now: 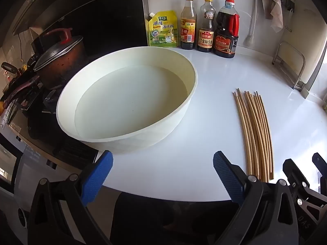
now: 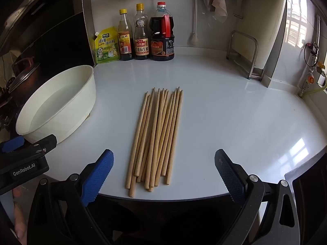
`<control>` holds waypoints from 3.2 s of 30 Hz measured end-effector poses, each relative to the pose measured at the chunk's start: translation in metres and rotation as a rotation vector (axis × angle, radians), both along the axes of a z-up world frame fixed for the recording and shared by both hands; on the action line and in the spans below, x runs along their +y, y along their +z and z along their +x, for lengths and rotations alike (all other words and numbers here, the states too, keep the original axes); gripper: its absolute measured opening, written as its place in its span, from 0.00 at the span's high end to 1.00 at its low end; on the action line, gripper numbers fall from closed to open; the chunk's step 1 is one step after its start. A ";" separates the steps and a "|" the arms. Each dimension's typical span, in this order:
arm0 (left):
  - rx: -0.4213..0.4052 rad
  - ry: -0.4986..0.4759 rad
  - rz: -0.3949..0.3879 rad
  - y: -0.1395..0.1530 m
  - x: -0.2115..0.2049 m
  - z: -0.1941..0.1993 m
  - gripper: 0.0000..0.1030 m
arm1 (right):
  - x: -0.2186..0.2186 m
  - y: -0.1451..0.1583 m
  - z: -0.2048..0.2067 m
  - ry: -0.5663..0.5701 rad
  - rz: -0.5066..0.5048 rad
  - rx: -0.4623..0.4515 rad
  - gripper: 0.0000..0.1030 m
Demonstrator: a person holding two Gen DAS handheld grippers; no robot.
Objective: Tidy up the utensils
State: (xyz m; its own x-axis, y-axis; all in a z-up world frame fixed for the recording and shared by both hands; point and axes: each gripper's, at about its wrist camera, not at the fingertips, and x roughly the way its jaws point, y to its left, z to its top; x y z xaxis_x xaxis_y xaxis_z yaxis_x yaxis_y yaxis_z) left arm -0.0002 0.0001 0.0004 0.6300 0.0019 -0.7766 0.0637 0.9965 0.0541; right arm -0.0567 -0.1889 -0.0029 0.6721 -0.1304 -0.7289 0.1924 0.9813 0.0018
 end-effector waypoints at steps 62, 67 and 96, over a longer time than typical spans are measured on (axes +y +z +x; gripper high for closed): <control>-0.001 -0.002 0.002 0.000 -0.003 -0.003 0.06 | -0.003 -0.003 0.001 -0.012 -0.007 0.000 0.08; 0.000 -0.003 0.002 0.000 -0.004 -0.003 0.06 | -0.004 -0.002 0.001 -0.013 -0.005 -0.002 0.08; 0.008 -0.032 -0.003 -0.003 -0.013 -0.003 0.06 | -0.009 -0.003 0.004 -0.026 -0.006 0.004 0.08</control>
State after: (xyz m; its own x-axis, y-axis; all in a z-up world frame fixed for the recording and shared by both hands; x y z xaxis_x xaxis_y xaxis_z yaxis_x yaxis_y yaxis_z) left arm -0.0028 -0.0132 -0.0029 0.6236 -0.0211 -0.7815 0.0963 0.9941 0.0500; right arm -0.0532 -0.1983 -0.0060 0.6652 -0.1524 -0.7310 0.2179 0.9760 -0.0052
